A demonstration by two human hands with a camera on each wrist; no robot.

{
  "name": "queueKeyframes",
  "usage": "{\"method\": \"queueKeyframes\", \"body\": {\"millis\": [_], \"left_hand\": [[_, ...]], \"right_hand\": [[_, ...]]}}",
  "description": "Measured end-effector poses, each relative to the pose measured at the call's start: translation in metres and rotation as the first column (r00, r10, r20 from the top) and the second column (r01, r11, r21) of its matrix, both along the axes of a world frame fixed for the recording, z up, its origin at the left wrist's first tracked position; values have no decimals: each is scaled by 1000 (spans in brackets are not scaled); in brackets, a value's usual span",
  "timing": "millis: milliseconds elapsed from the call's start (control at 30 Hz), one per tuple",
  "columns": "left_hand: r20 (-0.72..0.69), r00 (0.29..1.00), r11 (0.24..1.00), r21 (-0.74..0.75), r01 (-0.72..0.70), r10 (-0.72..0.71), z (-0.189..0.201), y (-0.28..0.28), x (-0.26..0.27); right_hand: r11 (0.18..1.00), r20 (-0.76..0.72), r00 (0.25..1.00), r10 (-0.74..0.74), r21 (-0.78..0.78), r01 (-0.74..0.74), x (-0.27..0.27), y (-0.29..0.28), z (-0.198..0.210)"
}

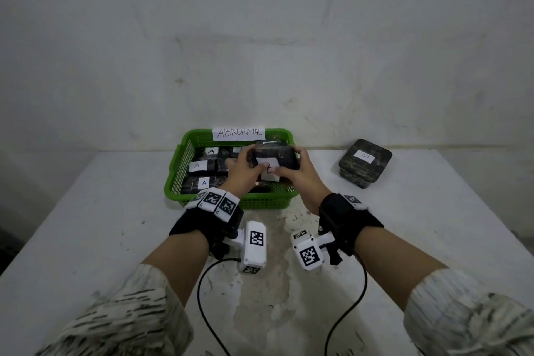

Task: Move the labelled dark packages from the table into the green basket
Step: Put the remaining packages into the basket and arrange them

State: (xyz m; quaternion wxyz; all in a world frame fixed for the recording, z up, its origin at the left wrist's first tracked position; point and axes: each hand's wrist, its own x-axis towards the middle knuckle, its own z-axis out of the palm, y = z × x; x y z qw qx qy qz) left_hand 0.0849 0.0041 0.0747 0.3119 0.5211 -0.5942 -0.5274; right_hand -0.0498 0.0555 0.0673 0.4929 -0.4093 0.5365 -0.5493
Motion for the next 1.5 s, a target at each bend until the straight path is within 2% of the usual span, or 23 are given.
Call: {"method": "queueKeyframes", "body": {"millis": [67, 133, 233, 300, 367, 467, 533, 567, 633, 700, 833, 1000, 1100, 1267, 1400, 1500], "left_hand": [[-134, 991, 998, 68, 7, 2, 4, 2, 1], [-286, 958, 987, 158, 20, 26, 9, 4, 0], [-381, 919, 974, 228, -8, 97, 13, 7, 0], [-381, 918, 971, 240, -13, 106, 11, 5, -1], [-362, 921, 971, 231, -64, 147, 9, 2, 0], [-367, 918, 974, 213, -72, 148, 5, -1, 0], [-389, 915, 980, 194, -33, 108, 5, 1, -1], [-402, 912, 983, 185, -10, 85, 4, 2, -2], [-405, 914, 986, 161, 42, 27, 4, 5, -6], [-404, 915, 987, 146, 68, -3, 6, 8, -11], [-388, 921, 989, 140, 53, 6, 7, 10, -17], [-340, 940, 992, 111, 54, -14, 8, 9, -17], [-309, 950, 995, 62, 74, -52, 8, 11, -16], [-379, 925, 1000, 27, 8, 3, 8, 10, -15], [-375, 926, 997, 34, 65, -47, 0, 12, -17], [-351, 934, 997, 18, 76, -65, -4, 14, -17]], "right_hand": [[999, -13, 1000, 11, -37, -11, -2, 1, 3], [996, -96, 995, 42, -80, -50, -4, 3, 3], [991, -264, 961, 83, -84, -109, -4, 6, 1], [988, -267, 958, 105, -84, -132, -2, 8, 2], [989, -152, 984, 90, -105, -106, -2, 11, 7], [990, 28, 995, -98, -97, 101, -9, 8, 8], [983, -5, 983, -181, -30, 181, -10, 1, 7], [987, -22, 987, -159, 27, 159, -9, -1, 6], [989, 15, 1000, -24, 149, 21, -2, -2, 8], [984, 41, 998, 45, 169, -51, 4, -1, 8], [993, -52, 998, -43, 104, 48, 10, -3, 4], [994, -120, 989, -89, 45, 95, 10, -7, 1], [992, -103, 988, -117, 34, 121, 9, -8, 0], [1000, -46, 999, -17, 14, 18, 7, -5, -1], [995, -13, 995, -100, -18, 100, 5, -8, -2], [996, 6, 996, -88, -3, 88, 4, -11, -4]]}}
